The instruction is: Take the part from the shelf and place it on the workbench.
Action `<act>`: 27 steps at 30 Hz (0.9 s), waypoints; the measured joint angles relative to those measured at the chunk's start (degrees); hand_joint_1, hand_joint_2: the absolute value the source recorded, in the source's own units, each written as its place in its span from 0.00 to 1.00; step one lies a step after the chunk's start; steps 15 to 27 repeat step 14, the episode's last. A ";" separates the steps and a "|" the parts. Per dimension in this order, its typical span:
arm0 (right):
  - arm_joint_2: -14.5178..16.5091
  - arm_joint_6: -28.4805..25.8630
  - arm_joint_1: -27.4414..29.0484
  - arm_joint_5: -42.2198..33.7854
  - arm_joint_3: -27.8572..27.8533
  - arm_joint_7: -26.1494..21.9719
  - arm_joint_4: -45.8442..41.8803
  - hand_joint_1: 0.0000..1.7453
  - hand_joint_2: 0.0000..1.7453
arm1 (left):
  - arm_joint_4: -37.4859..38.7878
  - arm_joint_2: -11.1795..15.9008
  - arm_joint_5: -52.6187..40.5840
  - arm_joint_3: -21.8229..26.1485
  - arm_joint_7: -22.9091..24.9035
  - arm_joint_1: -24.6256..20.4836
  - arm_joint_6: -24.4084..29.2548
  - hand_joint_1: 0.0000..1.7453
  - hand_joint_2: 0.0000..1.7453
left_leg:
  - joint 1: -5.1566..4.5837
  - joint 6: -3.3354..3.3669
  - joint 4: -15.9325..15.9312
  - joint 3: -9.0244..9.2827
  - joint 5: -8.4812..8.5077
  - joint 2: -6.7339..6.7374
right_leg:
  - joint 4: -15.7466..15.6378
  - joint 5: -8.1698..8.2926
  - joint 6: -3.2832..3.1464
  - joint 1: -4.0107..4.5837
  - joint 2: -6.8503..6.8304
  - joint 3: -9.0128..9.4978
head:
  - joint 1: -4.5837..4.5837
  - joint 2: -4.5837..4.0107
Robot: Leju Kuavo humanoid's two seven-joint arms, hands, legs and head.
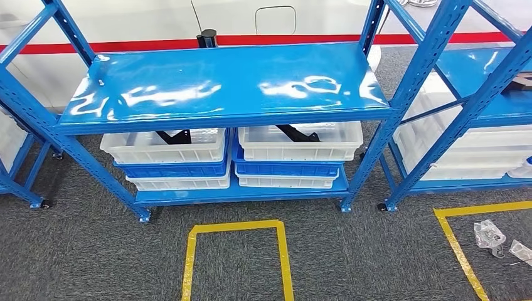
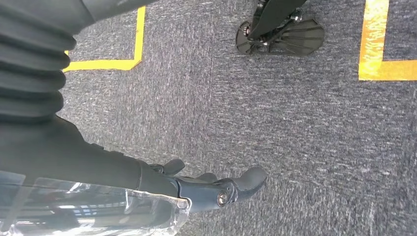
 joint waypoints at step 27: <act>-0.02 -0.06 0.18 -0.87 -0.28 1.04 -0.02 0.00 1.00 | -0.07 0.11 1.19 -0.66 0.33 0.04 -0.22 0.00 1.00 | -1.44 0.13 -5.78 2.54 1.45 0.30 | -0.52 -0.10 0.63 0.39 -0.30 0.16 | 0.11 0.00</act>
